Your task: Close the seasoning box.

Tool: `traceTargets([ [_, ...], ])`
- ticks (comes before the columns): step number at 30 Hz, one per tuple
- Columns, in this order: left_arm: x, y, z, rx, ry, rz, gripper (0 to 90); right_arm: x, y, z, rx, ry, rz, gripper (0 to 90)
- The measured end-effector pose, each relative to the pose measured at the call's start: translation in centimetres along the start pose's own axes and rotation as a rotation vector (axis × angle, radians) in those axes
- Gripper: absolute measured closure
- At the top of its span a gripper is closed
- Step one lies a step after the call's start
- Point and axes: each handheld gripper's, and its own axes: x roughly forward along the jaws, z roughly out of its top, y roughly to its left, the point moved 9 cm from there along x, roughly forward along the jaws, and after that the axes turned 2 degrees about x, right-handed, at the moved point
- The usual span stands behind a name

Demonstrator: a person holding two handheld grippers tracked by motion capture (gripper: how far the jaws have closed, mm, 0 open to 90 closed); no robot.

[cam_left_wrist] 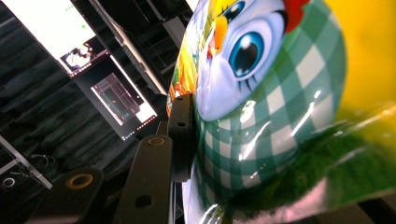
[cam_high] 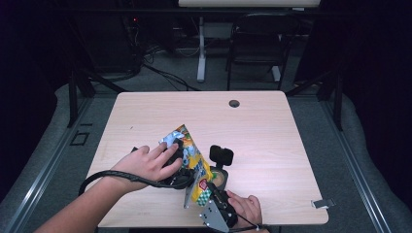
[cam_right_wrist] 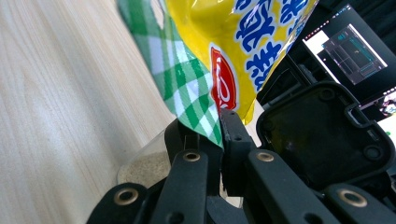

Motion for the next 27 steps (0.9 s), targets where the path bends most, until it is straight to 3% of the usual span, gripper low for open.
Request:
traceTargets([
  [27, -0.13, 0.26, -0.03, 0.011, -0.005, 0.012, 71.8, -0.21, 0.08, 0.30, 0.028, -0.005, 0.014, 88.5],
])
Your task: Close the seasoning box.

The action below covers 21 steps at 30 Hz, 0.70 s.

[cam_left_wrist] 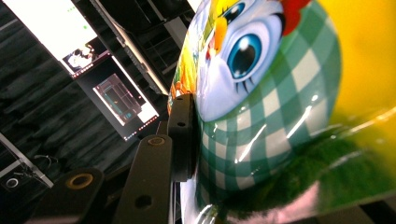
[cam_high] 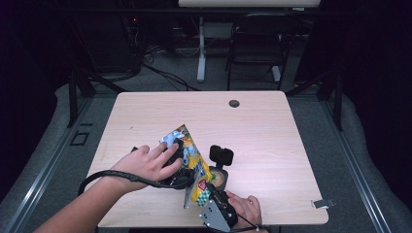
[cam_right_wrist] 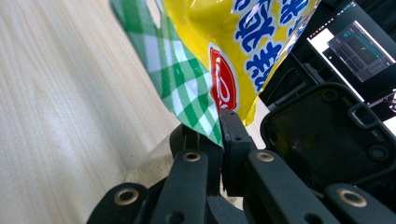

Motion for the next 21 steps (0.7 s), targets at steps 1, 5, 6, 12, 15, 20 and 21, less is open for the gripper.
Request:
traceTargets([
  [1, 0.01, -0.03, 0.01, -0.003, -0.001, -0.002, 71.8, 0.01, -0.02, 0.01, -0.002, -0.002, -0.001, 88.5],
  [5, -0.01, 0.02, 0.06, 0.002, 0.004, -0.009, 71.8, 0.00, -0.06, -0.02, 0.003, -0.003, 0.002, 88.5],
  [6, 0.01, -0.01, 0.09, -0.002, 0.003, -0.009, 71.8, -0.01, -0.07, -0.03, 0.002, -0.002, 0.000, 88.5],
  [12, 0.00, 0.09, 0.11, 0.003, 0.003, -0.009, 71.9, -0.05, -0.10, -0.05, 0.006, -0.001, 0.003, 88.5],
  [15, 0.00, 0.12, 0.11, 0.004, 0.003, -0.007, 72.0, -0.05, -0.11, -0.04, 0.007, -0.001, 0.003, 88.5],
  [20, 0.03, 0.07, 0.14, 0.002, 0.002, -0.009, 71.9, -0.03, -0.09, -0.06, 0.007, 0.000, 0.004, 88.5],
  [21, 0.04, 0.07, 0.15, 0.002, 0.002, -0.009, 71.9, 0.00, -0.07, -0.06, 0.010, -0.003, 0.004, 88.5],
])
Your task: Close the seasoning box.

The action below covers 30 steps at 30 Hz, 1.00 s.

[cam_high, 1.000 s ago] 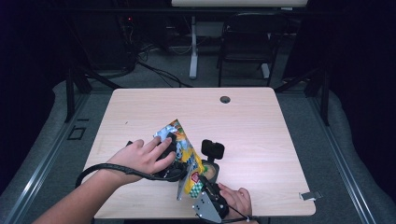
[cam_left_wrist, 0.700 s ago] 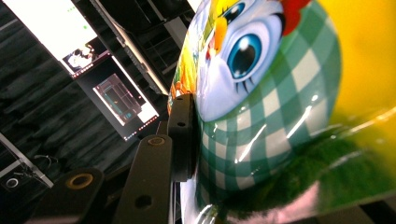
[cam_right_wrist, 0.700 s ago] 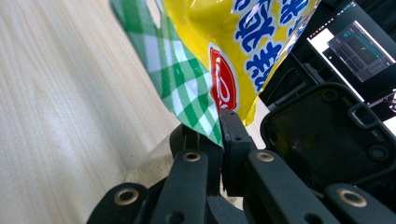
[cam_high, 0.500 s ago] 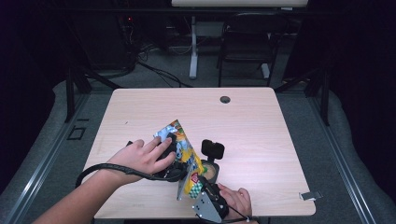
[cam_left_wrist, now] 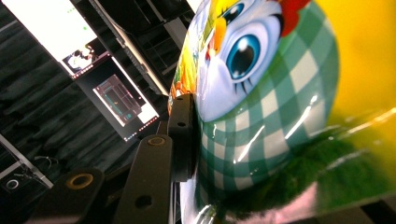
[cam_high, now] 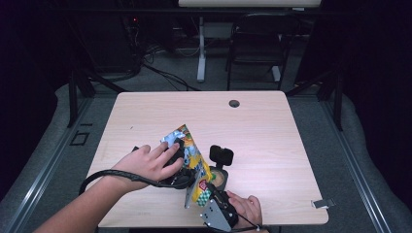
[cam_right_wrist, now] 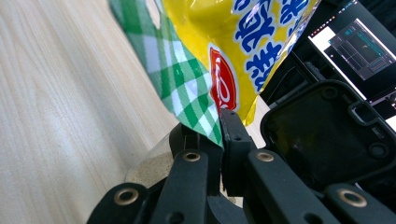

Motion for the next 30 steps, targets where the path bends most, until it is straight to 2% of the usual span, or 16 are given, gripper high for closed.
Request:
traceTargets([
  [21, -0.04, 0.22, 0.13, 0.008, -0.002, 0.010, 71.8, -0.08, -0.05, -0.11, 0.003, 0.010, 0.003, 88.5],
  [30, -0.12, 0.17, 0.11, 0.007, 0.003, 0.002, 71.8, -0.03, -0.02, -0.11, 0.003, 0.007, 0.003, 88.5],
])
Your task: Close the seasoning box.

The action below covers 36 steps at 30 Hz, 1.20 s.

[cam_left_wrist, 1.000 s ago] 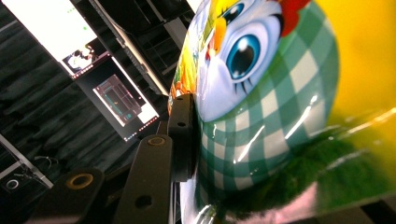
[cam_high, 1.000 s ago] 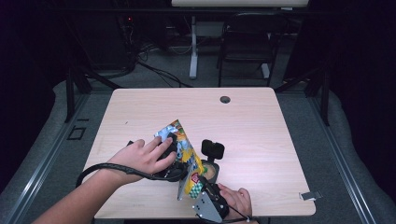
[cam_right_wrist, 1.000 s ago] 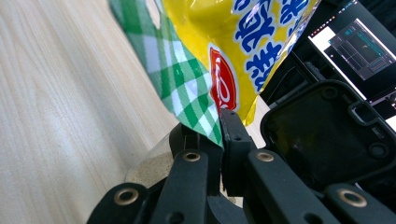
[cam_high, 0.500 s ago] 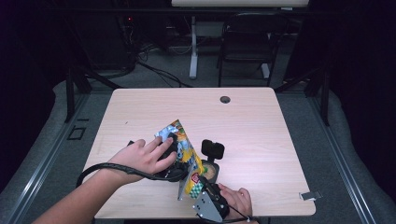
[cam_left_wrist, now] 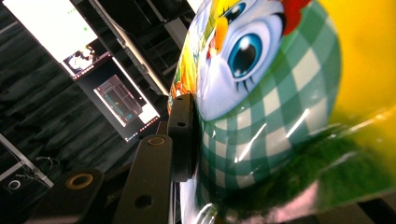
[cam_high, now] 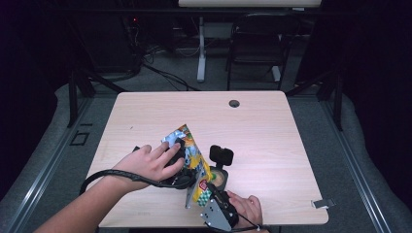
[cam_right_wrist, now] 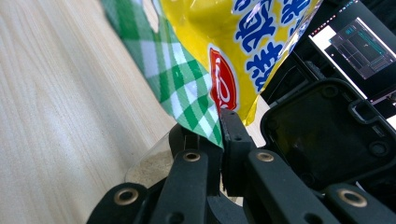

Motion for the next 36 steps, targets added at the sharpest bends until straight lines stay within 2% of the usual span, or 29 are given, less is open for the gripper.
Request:
traceTargets([
  [36, -0.20, 0.14, 0.04, 0.011, 0.002, 0.010, 71.7, 0.07, 0.05, -0.01, -0.010, 0.006, -0.005, 88.5],
])
